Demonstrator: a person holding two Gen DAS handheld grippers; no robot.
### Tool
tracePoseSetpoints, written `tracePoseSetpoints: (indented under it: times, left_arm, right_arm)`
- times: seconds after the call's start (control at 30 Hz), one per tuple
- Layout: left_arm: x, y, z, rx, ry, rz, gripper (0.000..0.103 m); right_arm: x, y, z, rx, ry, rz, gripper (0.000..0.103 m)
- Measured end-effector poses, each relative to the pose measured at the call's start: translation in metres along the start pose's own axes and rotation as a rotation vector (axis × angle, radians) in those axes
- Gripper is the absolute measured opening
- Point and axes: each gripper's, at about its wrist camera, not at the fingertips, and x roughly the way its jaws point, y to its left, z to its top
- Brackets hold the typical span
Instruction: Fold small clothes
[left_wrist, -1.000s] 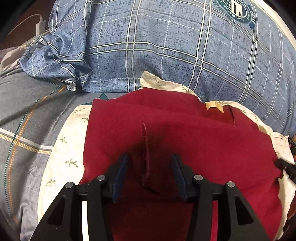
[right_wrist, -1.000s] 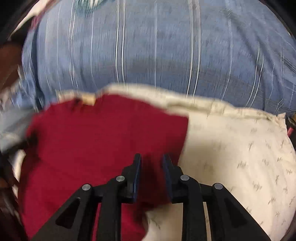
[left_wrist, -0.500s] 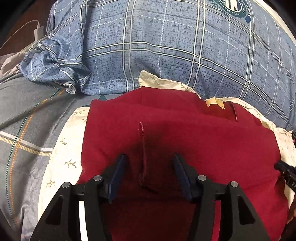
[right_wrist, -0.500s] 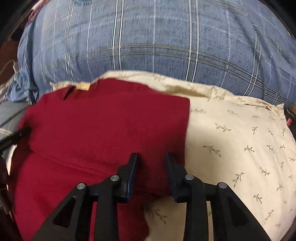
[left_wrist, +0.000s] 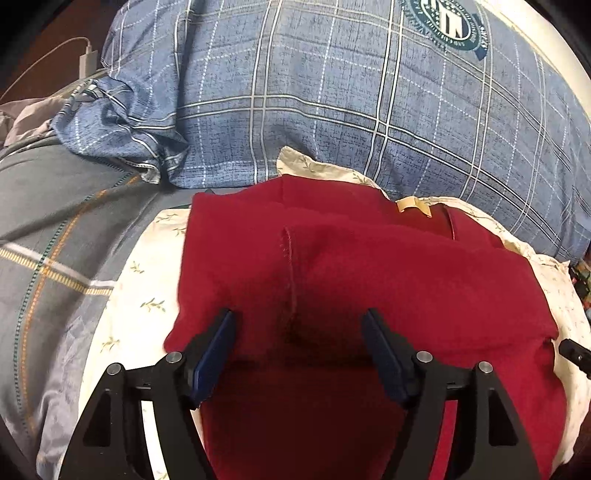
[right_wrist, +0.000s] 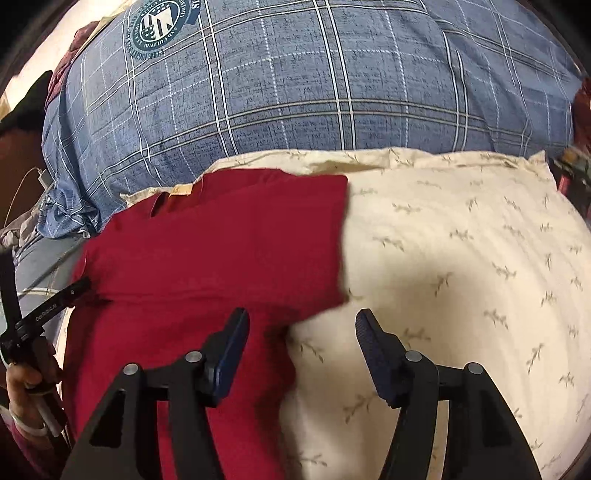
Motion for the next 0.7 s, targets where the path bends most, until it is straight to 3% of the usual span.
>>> tracePoseSetpoints:
  times: [0.27, 0.5, 0.7]
  left_arm:
    - [-0.033, 0.009, -0.026, -0.038, 0.018, 0.027, 0.071]
    - [-0.074, 0.013, -0.059, -0.054, 0.009, 0.074, 0.071]
    - [-0.106, 0.006, -0.083, -0.047, -0.002, 0.079, 0.071]
  right_arm:
    - [-0.021, 0.007, -0.014, -0.005, 0.011, 0.029, 0.065]
    - [-0.047, 0.019, -0.051, -0.057, 0.051, 0.091, 0.065]
    - [-0.061, 0.02, -0.078, -0.065, 0.073, 0.095, 0.066]
